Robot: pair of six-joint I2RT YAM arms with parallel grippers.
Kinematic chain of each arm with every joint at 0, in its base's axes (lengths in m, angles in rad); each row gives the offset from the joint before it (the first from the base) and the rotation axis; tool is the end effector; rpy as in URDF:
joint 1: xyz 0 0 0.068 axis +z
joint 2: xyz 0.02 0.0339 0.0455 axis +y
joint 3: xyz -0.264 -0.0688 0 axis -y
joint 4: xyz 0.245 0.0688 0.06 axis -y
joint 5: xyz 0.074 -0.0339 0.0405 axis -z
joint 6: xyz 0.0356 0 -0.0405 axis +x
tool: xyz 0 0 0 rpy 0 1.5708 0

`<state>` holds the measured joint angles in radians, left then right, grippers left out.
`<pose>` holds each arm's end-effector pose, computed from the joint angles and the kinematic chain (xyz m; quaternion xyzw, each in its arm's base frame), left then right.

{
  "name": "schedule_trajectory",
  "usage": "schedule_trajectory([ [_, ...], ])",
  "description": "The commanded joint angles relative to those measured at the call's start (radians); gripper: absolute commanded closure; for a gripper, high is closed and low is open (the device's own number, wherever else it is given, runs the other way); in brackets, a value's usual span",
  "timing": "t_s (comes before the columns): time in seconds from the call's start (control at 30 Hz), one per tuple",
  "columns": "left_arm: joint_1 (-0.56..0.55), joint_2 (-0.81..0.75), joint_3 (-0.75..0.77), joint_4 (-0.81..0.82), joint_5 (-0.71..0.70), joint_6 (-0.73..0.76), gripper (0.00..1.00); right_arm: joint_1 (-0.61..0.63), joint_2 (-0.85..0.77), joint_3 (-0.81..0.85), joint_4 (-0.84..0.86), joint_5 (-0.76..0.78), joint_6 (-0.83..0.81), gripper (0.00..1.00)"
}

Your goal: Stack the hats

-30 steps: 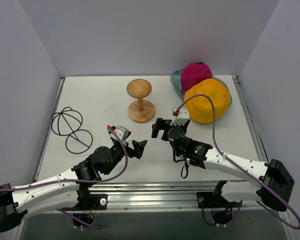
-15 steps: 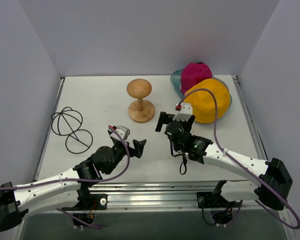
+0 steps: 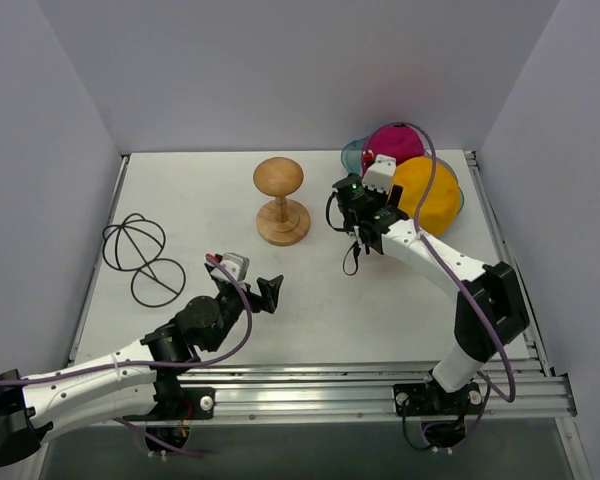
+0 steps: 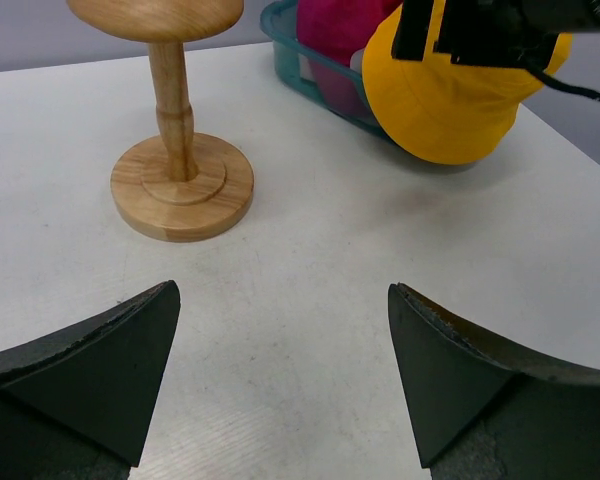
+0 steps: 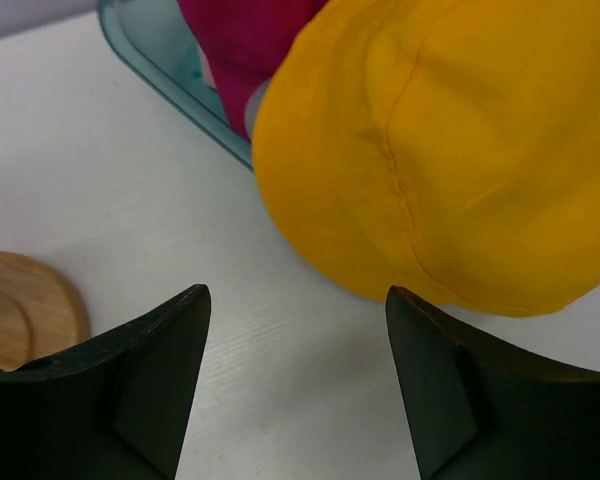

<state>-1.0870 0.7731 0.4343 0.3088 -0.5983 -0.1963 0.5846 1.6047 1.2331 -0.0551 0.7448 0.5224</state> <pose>0.1040 -0.1548 0.2699 0.1102 0.7073 -0.2289 0.6597 0.3220 0.1842 0.3028 0.1725 0.7889 0.0048 0.5898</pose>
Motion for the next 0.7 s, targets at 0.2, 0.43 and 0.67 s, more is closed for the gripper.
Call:
schedule_trajectory([
  [0.2, 0.001, -0.026, 0.006, 0.052, -0.009, 0.017, 0.06, -0.003, 0.002, 0.085, -0.104, 0.157, -0.120, 0.39],
  [0.43, 0.001, -0.018, 0.009, 0.052, -0.012, 0.017, 0.06, -0.028, -0.017, 0.104, -0.120, 0.223, -0.177, 0.45],
  [0.67, 0.001, -0.009, 0.009, 0.052, -0.018, 0.018, 0.06, -0.103, 0.012, 0.109, -0.109, 0.173, -0.206, 0.46],
])
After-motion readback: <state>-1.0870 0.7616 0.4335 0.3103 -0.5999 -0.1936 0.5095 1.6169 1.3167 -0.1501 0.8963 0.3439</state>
